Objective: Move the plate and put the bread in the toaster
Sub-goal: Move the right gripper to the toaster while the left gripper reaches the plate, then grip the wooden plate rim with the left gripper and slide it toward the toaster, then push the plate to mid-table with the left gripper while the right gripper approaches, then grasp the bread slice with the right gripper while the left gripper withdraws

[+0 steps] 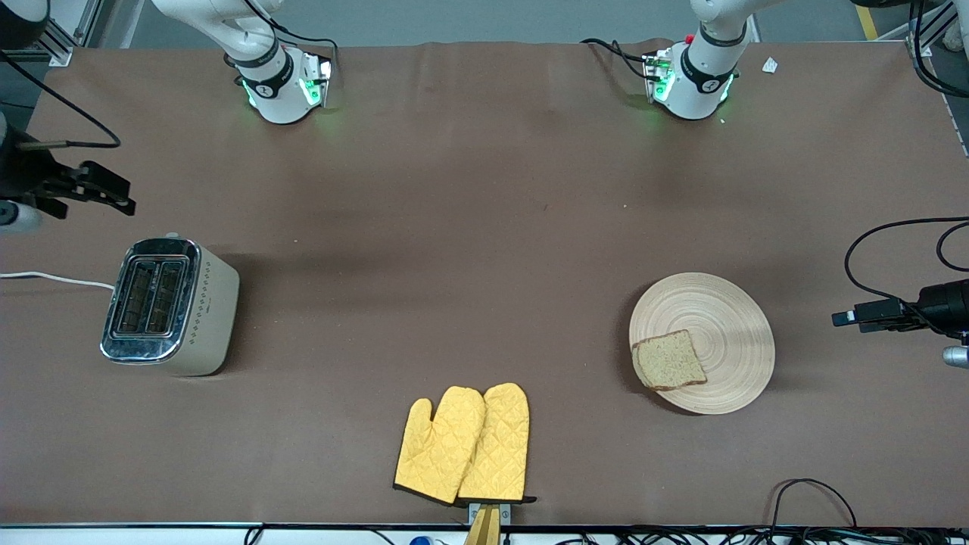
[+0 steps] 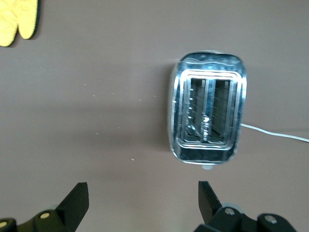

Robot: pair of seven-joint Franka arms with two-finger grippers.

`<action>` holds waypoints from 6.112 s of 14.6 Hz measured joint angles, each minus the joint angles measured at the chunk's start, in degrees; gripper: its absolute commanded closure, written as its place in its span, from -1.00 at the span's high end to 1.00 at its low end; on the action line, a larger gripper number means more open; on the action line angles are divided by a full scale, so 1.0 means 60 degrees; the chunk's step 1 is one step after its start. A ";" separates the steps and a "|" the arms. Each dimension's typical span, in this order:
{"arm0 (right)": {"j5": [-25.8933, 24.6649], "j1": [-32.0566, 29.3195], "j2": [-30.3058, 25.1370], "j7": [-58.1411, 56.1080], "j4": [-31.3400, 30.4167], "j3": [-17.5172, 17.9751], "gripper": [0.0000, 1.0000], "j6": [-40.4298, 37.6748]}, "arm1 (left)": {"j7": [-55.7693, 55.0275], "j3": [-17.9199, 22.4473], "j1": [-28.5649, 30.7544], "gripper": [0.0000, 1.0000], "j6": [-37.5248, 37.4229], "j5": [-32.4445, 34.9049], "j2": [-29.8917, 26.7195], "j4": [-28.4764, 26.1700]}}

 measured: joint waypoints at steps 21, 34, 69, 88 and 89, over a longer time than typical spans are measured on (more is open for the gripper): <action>0.1154 0.0788 0.0875 0.0114 -0.1555 0.0013 1.00 0.1761 | 0.2669 -0.0124 0.0286 -0.05 0.0004 -0.2376 0.2904 0.0137; 0.1176 0.0795 0.0875 0.0115 -0.1554 0.0013 1.00 0.1787 | 0.2668 -0.0132 0.0234 -0.50 0.0004 -0.2436 0.3284 0.0152; 0.2981 0.2611 0.4726 0.2315 -0.1675 0.0042 1.00 0.6083 | 0.2509 -0.2631 -0.4709 -0.94 0.2793 -0.5295 0.4164 -0.0319; 0.2749 0.4922 0.4468 0.4748 -0.2919 -0.0100 0.17 0.7944 | -0.0918 -0.2639 -0.1522 1.00 0.2877 -0.3421 0.2097 0.0064; 0.2593 0.4921 0.4468 0.4748 -0.2919 -0.0114 0.14 0.7948 | -0.0968 -0.2641 -0.1258 1.00 0.2791 -0.3213 0.1959 0.0075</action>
